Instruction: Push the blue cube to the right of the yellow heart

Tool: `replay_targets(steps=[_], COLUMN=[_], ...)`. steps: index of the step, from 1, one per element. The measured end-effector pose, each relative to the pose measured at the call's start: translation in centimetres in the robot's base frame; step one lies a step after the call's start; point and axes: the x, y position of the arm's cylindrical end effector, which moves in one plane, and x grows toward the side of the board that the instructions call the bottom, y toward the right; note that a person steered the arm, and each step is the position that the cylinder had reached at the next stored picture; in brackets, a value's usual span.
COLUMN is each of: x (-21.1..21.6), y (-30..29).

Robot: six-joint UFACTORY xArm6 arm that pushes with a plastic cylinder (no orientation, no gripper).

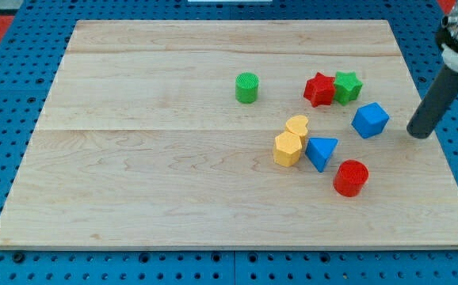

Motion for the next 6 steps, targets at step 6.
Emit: replay_targets(steps=[6], x=[-8.7], y=[-5.5])
